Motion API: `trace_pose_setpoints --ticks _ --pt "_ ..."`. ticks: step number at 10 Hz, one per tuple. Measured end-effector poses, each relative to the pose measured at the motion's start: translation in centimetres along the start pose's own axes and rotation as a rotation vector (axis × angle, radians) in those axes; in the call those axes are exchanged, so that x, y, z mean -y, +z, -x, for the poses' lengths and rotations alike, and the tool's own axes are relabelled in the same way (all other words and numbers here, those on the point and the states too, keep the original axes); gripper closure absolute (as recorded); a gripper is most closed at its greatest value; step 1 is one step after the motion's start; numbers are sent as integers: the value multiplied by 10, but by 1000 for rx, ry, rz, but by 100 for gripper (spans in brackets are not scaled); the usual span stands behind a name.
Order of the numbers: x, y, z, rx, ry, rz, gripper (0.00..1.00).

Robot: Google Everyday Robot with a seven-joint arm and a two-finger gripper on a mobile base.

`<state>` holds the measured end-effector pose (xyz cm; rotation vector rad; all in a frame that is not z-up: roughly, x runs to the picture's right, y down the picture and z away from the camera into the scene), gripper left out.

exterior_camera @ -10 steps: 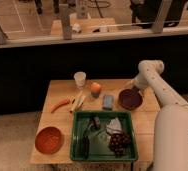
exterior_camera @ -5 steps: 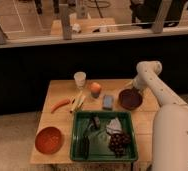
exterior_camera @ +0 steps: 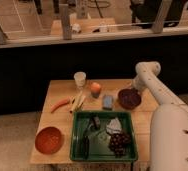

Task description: Place eraser in paper cup

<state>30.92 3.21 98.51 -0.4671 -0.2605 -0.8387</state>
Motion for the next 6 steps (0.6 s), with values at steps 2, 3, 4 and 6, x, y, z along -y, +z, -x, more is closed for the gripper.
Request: trace_pose_setpoints --ticks 2,3,4,6 --pt "-1 2 2 24 1 6 72" --pt "1 2 2 28 -1 4 82" --pt "1 1 2 31 0 2 92" --pt "1 -1 3 35 0 -3 100"
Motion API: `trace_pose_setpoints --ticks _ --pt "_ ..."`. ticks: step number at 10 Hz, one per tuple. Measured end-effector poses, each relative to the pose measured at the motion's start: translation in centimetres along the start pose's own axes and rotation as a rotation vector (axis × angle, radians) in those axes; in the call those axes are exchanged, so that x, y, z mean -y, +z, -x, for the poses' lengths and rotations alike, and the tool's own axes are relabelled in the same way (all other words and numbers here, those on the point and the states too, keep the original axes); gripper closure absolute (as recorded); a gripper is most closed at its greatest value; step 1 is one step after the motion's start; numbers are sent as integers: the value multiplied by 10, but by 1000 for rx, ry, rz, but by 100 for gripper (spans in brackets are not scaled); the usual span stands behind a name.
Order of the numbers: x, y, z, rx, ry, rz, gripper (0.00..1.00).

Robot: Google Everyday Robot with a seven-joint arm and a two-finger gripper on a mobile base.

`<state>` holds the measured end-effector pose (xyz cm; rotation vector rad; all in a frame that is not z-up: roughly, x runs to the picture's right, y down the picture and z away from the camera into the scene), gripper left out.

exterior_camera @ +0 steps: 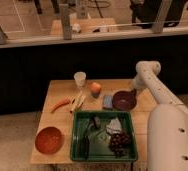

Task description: Place eraser in paper cup

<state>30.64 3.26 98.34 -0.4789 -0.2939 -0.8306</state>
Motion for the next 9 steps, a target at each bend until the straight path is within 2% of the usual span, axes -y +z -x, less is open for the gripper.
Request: trace_pose_setpoints --ticks 2,4,6,9 --pt "1 -7 2 -3 -3 -14 100" --pt "8 -21 7 -7 -17 -45 100" --pt "23 -36 23 -14 -62 -77 100" --pt "47 -49 44 -18 -147 -104 100"
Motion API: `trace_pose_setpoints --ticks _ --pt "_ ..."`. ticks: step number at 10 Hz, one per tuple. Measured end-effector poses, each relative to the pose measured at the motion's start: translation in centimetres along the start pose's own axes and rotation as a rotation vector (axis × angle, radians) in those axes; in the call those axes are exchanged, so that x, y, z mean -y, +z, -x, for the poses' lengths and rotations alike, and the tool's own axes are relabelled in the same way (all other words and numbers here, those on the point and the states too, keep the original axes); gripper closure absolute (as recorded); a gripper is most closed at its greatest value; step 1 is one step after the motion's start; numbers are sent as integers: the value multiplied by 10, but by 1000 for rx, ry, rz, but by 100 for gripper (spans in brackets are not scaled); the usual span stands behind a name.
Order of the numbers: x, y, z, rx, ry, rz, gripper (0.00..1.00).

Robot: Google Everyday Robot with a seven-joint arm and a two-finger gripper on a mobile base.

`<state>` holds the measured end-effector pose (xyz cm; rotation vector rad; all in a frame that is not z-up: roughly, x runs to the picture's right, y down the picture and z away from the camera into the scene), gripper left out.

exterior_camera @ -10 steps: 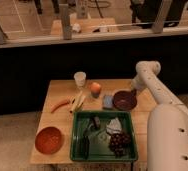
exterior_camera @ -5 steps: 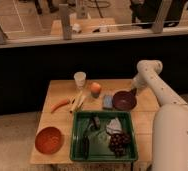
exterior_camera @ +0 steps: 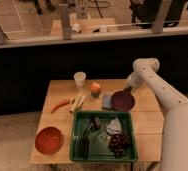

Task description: Place eraser in paper cup

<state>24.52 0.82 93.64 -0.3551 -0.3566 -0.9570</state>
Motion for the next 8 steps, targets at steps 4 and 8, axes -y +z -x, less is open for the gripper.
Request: trace_pose_setpoints --ticks 4,8 --pt "31 -8 16 -7 -106 -26 100" --pt "64 -8 16 -31 -185 -50 100"
